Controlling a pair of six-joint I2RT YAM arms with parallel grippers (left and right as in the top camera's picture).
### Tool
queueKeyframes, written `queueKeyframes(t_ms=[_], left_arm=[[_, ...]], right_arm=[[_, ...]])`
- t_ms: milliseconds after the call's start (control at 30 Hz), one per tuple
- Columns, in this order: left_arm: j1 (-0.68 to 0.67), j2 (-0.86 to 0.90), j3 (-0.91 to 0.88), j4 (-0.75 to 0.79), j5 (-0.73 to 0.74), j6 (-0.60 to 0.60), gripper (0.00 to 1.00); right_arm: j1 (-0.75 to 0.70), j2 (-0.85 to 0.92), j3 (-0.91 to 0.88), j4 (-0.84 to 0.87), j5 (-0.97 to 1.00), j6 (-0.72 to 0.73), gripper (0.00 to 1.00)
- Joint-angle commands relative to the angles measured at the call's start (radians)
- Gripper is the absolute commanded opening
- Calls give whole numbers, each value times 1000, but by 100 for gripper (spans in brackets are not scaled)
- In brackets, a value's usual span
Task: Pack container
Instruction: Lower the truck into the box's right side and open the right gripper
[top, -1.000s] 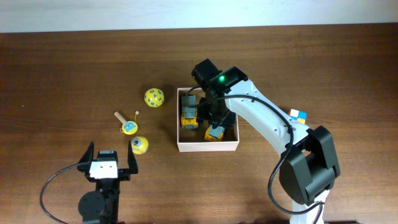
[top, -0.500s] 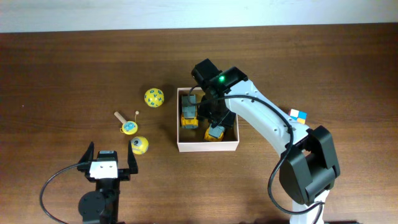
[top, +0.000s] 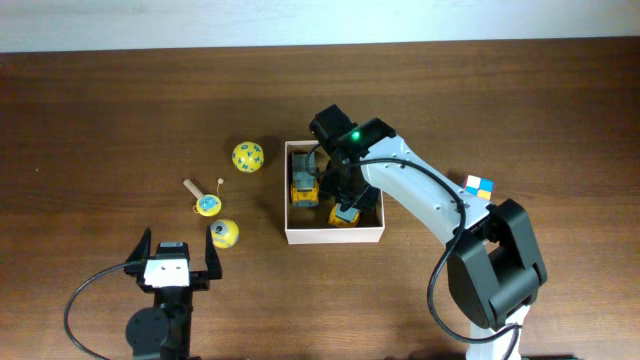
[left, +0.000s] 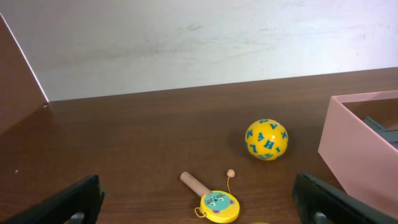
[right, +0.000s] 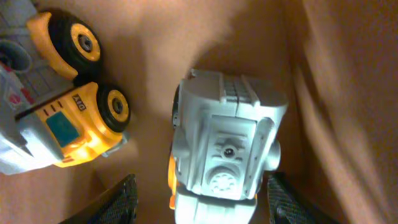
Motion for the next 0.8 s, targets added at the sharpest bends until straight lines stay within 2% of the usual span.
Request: queueKeyframes(t_ms=[0,333,433,767], left_arm=[[-4,-3,-8,0,10,16,99],[-4,-3,-8,0,10,16,99],[-4,-3,-8,0,10,16,99],[-4,-3,-8,0,10,16,99]], right_arm=[[6,0,-25,15,32,11,61],[6,0,-44,35,48,11,61],[6,0,-44,53,51,-23,55],[5,0,-44,83,106,-126,54]])
